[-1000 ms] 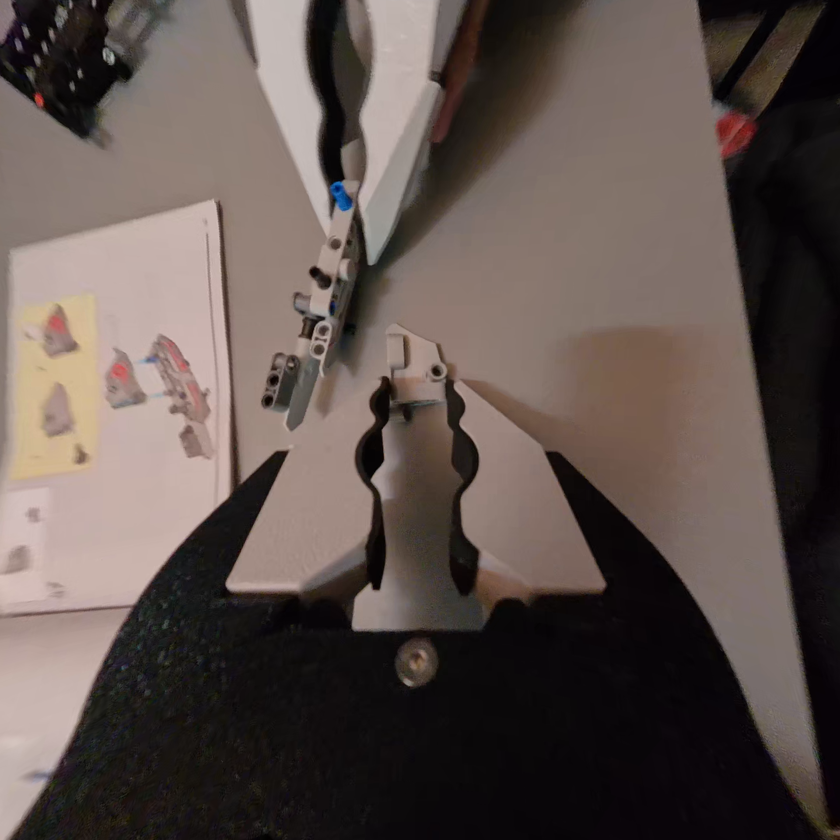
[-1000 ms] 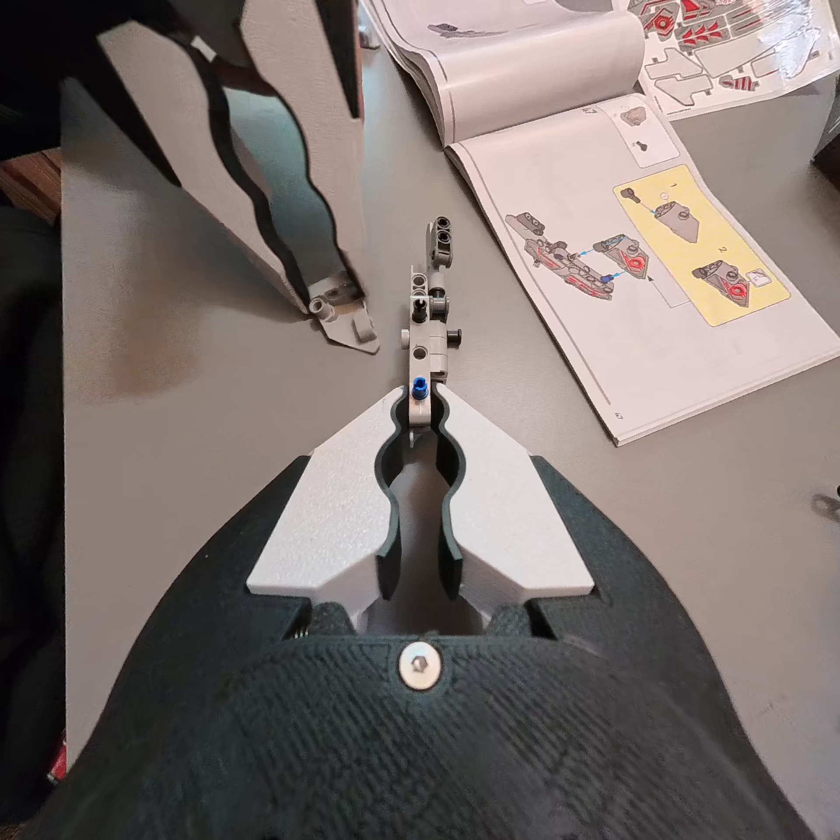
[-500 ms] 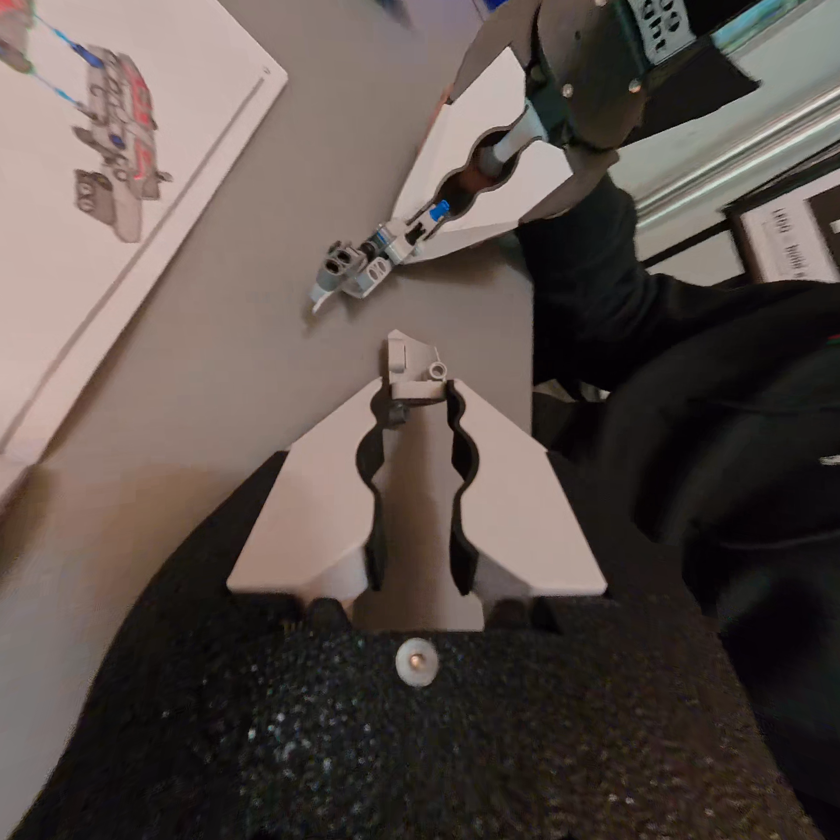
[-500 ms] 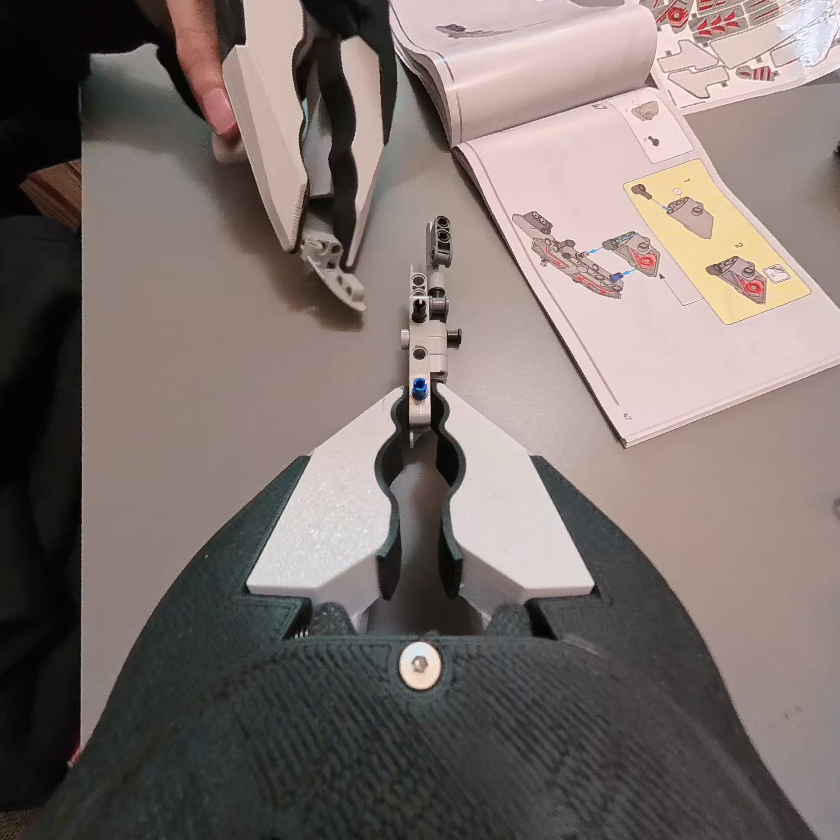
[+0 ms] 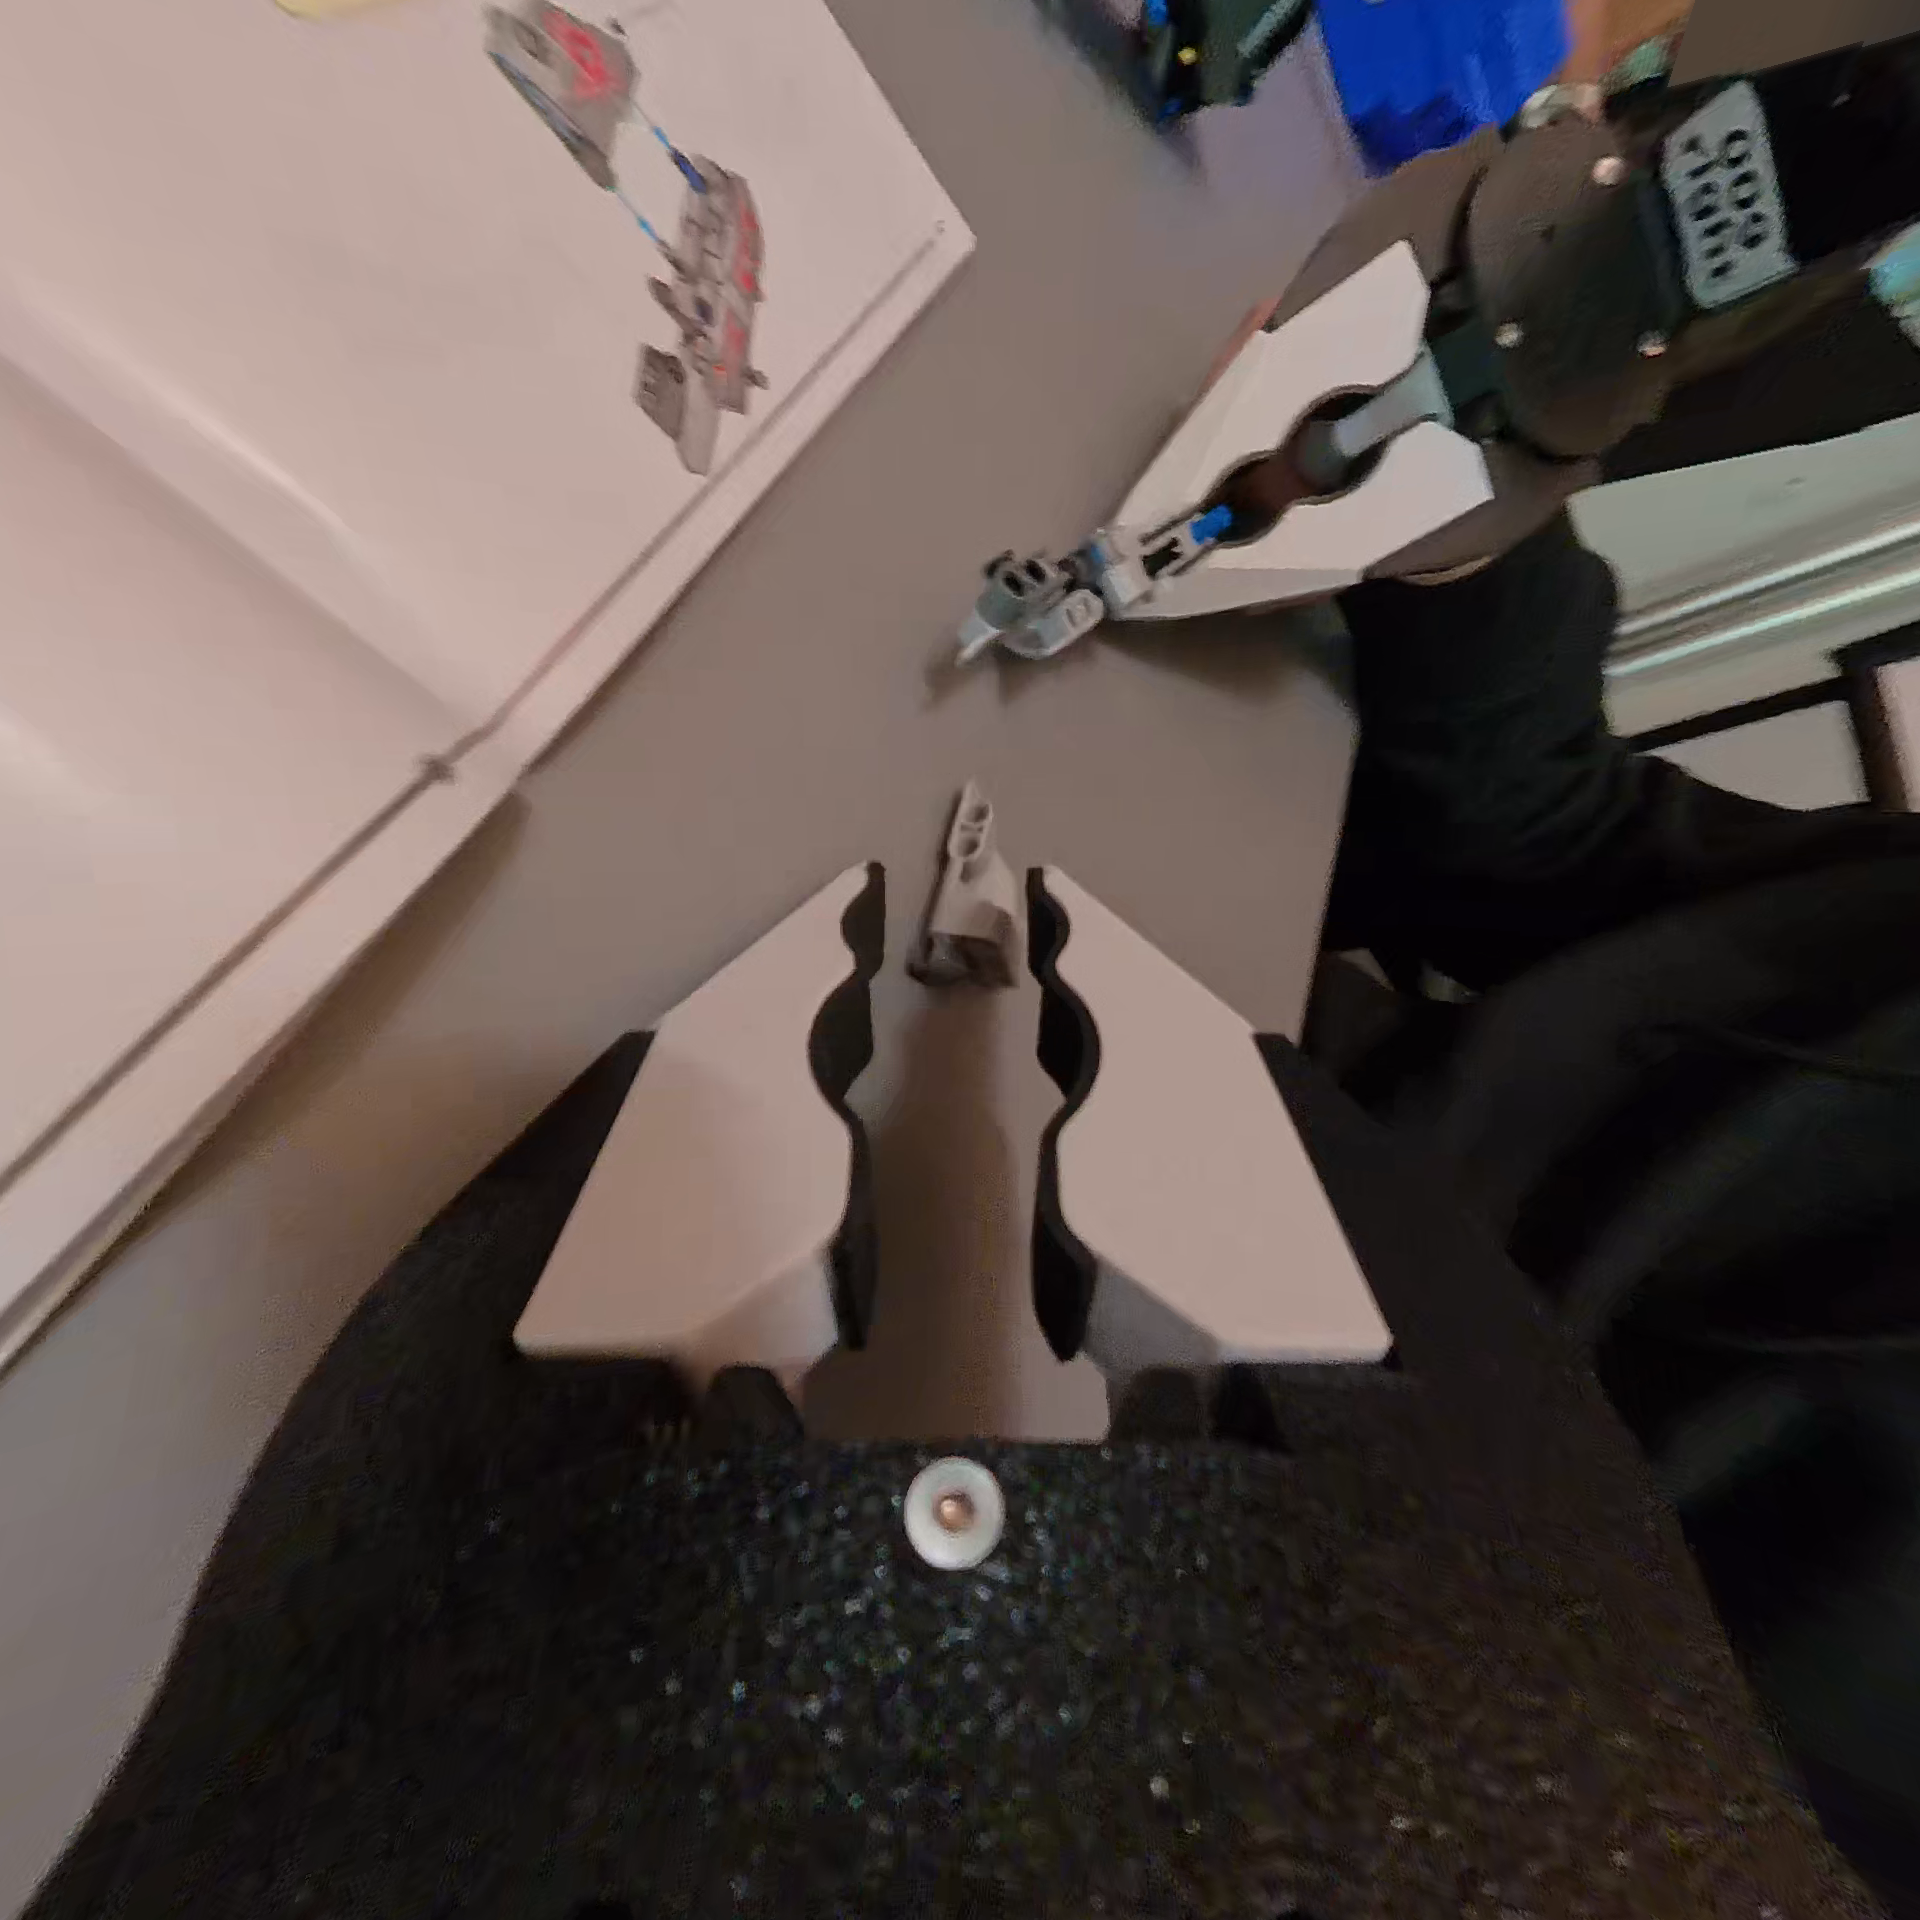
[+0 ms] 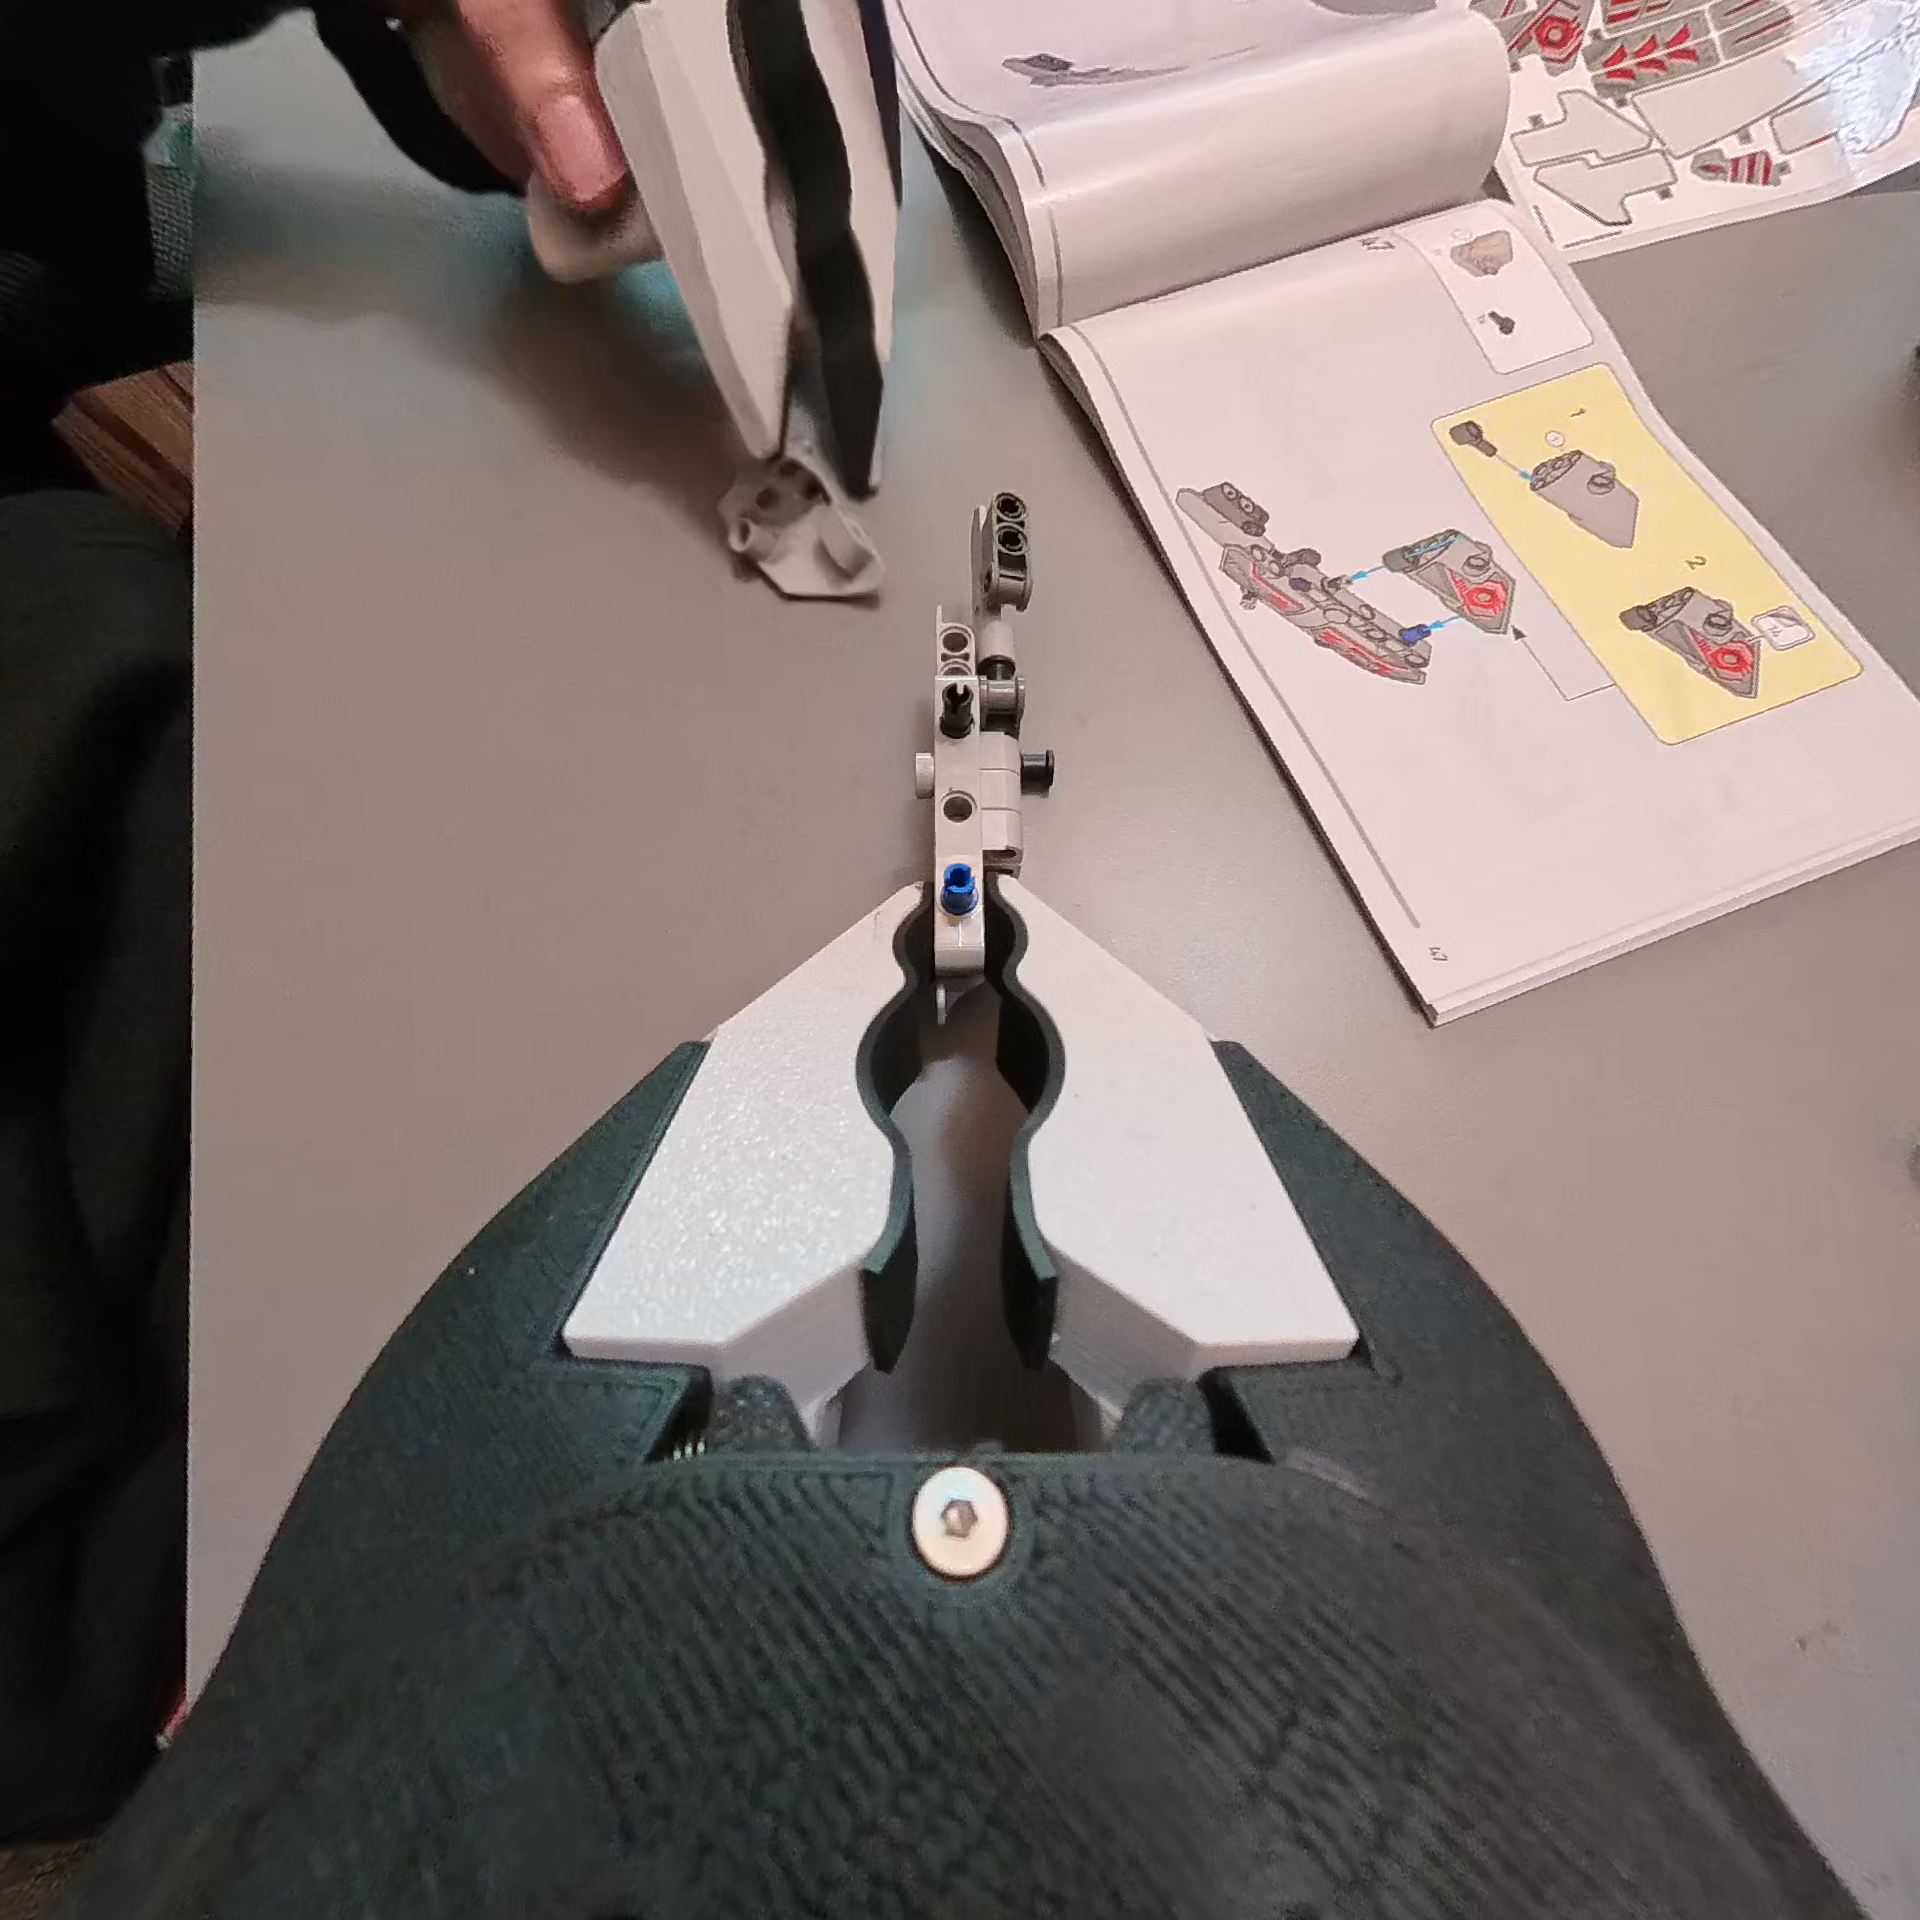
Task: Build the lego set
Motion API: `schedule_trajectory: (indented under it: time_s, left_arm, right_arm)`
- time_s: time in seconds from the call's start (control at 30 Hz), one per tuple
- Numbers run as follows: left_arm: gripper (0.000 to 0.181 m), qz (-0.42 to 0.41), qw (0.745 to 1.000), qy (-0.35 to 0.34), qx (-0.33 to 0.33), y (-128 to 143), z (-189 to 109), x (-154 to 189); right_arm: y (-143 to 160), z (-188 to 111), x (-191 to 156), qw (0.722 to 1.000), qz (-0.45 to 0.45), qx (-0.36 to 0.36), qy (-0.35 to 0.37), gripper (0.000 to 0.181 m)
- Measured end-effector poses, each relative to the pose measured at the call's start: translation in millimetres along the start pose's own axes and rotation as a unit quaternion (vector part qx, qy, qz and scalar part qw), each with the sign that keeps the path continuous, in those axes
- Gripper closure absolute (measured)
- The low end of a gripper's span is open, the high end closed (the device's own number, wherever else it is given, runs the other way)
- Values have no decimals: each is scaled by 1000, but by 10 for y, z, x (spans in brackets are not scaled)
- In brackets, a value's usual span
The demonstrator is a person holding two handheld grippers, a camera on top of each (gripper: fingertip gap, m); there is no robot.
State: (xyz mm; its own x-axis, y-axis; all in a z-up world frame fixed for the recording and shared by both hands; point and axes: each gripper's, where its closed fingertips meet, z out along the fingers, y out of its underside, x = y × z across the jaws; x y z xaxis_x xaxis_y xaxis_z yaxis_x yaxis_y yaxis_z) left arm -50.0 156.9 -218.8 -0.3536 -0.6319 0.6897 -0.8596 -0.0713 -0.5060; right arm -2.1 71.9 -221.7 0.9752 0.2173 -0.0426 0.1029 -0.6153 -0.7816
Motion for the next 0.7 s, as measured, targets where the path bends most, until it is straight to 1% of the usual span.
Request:
schedule_trajectory:
  time_s: [0.07,0.1,0.13,0.17,0.2,0.23,0.27,0.3,0.33,0.4,0.43,0.47,0.5,0.6,0.63,0.7]
  left_arm:
    - [154,17,999,-33,21,-51,-55,-70]
    - [153,30,998,-36,34,-90,-84,-60]
    - [151,58,996,-40,52,-146,-123,-31]
    - [151,109,990,-59,70,-207,-168,4]
    - [153,197,975,-71,76,-220,-188,113]
    - [157,287,952,-86,68,-177,-177,233]
    - [159,361,924,-114,49,-114,-143,299]
    - [157,417,898,-140,11,-18,-83,320]
    - [151,449,877,-166,-32,75,-25,301]
    - [144,486,839,-223,-99,184,42,189]
    - [144,502,821,-244,-119,208,61,145]
    - [153,513,807,-263,-128,201,77,113]
    - [159,515,801,-275,-130,183,94,94]
    - [173,496,804,-301,-131,118,105,14]
    - [174,488,808,-305,-126,95,104,-11]
    - [175,461,830,-290,-119,89,108,-14]
  right_arm:
    - [0,0,-3,1000,0,0,-2,175]
    - [0,0,-4,1000,0,0,-2,175]
    - [0,0,-8,1000,-1,0,-3,175]
    - [0,0,-9,1000,-2,0,-2,175]
    - [1,0,-9,1000,-3,0,-1,175]
    - [1,0,-9,1000,-4,0,-1,175]
    - [1,1,-10,1000,-4,0,0,175]
    - [1,1,-11,1000,-4,0,-1,175]
    - [1,0,-11,1000,-4,0,-1,175]
    - [0,0,-13,1000,-2,0,-4,175]
    - [0,1,-13,1000,-2,0,-4,175]
    - [0,1,-15,1000,-1,0,-5,175]
    - [0,1,-15,1000,-1,0,-5,175]
    - [-1,-1,-16,1000,-2,0,-5,175]
    - [-1,0,-16,1000,-2,0,-5,175]
    - [0,-1,-17,1000,-2,0,-5,175]
